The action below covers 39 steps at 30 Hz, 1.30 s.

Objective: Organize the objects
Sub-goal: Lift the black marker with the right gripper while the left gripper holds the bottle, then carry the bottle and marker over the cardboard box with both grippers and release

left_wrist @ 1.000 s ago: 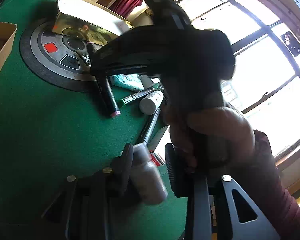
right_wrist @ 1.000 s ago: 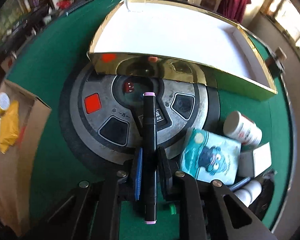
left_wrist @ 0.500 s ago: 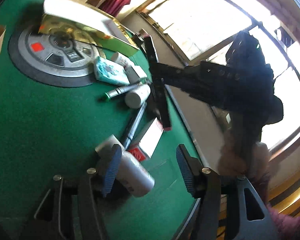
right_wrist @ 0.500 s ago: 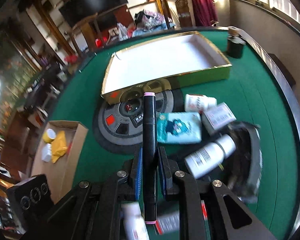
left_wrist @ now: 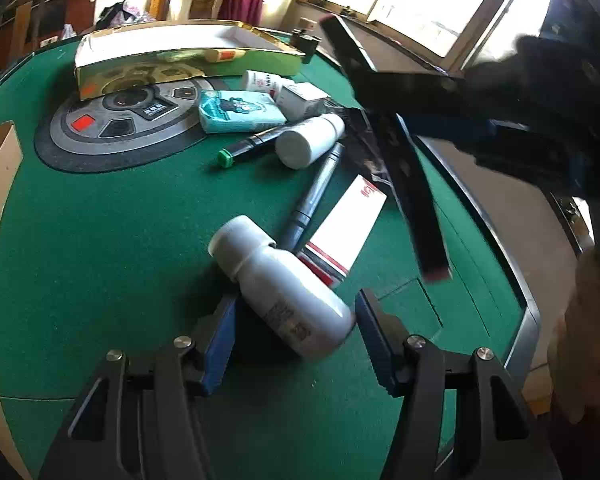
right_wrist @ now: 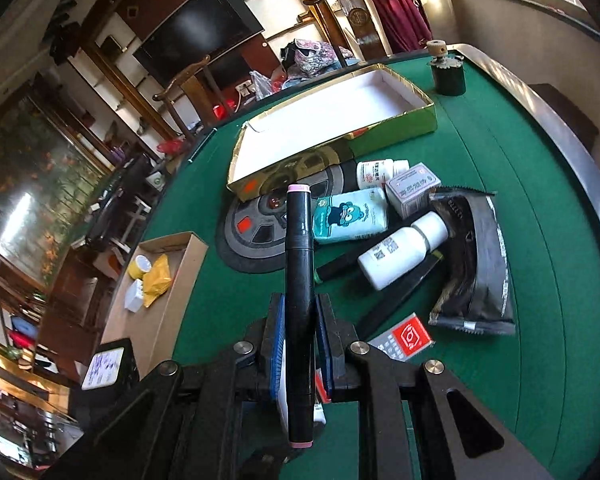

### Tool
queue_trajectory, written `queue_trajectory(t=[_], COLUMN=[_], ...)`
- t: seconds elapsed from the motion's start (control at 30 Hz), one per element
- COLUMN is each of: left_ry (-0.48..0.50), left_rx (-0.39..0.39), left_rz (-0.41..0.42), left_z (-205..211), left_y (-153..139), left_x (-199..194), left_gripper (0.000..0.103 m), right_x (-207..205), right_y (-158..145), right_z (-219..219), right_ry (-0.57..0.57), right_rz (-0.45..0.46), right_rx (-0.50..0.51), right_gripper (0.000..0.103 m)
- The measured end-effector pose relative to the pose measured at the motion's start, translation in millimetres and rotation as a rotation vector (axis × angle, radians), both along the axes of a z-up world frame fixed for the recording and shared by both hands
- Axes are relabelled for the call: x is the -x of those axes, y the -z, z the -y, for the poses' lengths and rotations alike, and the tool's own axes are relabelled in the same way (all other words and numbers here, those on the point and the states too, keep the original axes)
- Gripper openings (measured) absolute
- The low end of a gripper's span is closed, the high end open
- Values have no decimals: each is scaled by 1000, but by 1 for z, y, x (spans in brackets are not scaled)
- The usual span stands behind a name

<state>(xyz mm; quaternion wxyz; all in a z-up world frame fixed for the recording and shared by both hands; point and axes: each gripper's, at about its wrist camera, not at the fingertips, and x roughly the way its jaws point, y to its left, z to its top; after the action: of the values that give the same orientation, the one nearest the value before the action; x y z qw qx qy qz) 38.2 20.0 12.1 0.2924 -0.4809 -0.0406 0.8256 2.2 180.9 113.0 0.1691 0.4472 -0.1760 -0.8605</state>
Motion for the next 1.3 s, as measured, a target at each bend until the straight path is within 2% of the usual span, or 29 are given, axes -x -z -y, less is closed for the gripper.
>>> queue_trajectory(t=[0.1, 0.23, 0.3, 0.37, 0.43, 0.73, 0.87, 0.97, 1.17, 1.3], left_ry=[-21, -33, -39, -48, -67, -204, -311, -426, -600, -666], left_rx=[23, 121, 128, 80, 21, -100, -92, -83, -19, 29], left_rz=[5, -53, -69, -47, -36, -166, -213, -243, -255, -237], left_z=[-4, -15, -13, -2, 14, 97, 146, 190, 263, 296], left_y=[-1, -3, -4, -6, -11, -60, -83, -93, -94, -82], left_x=[5, 3, 0, 0, -2, -38, -54, -66, -80, -78], left_gripper=[58, 51, 39, 33, 33, 33, 34, 34, 34, 34], right_x=[-4, -9, -12, -14, -16, -15, -9, -4, 1, 0], right_y=[2, 2, 2, 1, 2, -3, -11, -16, -23, -14], right_z=[-3, -7, -8, -7, -6, 28, 69, 106, 195, 241], right_ry=[-2, 3, 4, -2, -13, -107, -211, -302, -482, -548], right_rz=[-5, -12, -15, -18, -17, -27, -34, -31, -18, 10], right_rx=[22, 46, 57, 68, 86, 147, 173, 203, 201, 183], right_gripper=[17, 17, 17, 17, 17, 17, 17, 17, 17, 17])
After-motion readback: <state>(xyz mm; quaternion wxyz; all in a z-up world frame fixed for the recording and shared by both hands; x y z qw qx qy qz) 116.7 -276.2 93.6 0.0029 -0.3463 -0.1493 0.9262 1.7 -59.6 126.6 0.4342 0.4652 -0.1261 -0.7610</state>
